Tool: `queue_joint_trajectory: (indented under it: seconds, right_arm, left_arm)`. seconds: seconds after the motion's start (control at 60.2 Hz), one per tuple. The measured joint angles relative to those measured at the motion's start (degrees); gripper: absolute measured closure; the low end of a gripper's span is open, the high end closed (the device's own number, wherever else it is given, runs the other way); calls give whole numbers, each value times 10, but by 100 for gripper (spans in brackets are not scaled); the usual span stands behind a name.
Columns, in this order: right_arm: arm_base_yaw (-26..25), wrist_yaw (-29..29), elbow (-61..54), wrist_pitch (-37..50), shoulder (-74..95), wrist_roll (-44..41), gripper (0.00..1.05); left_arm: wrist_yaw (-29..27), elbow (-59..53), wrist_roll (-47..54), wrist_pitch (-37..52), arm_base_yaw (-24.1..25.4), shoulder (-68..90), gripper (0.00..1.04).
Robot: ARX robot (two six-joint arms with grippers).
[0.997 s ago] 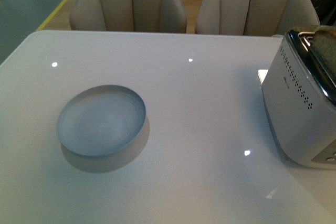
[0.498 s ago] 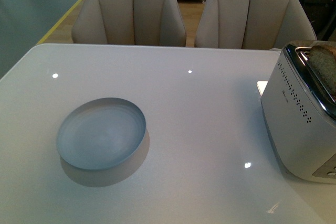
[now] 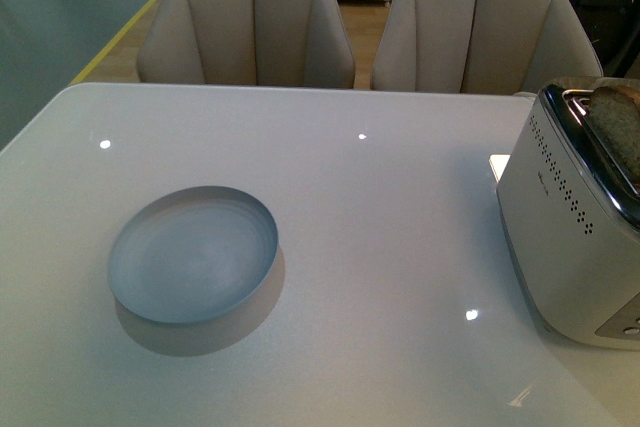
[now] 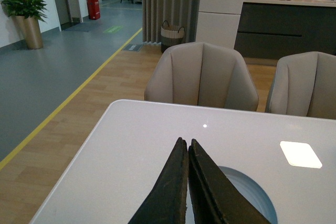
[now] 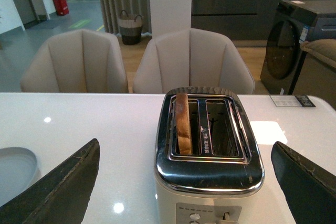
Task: Left arm holds plate, right arm toasts bread
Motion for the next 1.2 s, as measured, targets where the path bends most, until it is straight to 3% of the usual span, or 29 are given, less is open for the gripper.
queue_joint_trajectory:
  seconds: [0.498, 0.598, 0.814, 1.063, 1.196]
  right_arm:
    - [0, 0, 0, 0, 0, 0, 9]
    - [0, 0, 0, 0, 0, 0, 9]
    - [0, 0, 0, 0, 0, 0, 9]
    - [0, 0, 0, 0, 0, 0, 9]
    - [0, 0, 0, 0, 0, 0, 9]
  left_arm:
    - [0, 0, 1, -94, 0, -95, 102]
    - [0, 0, 1, -186, 0, -173, 102]
    - [0, 0, 1, -192, 0, -190, 102]
    - [0, 0, 1, -193, 0, -190, 58]
    - [0, 0, 1, -193, 0, -190, 28]
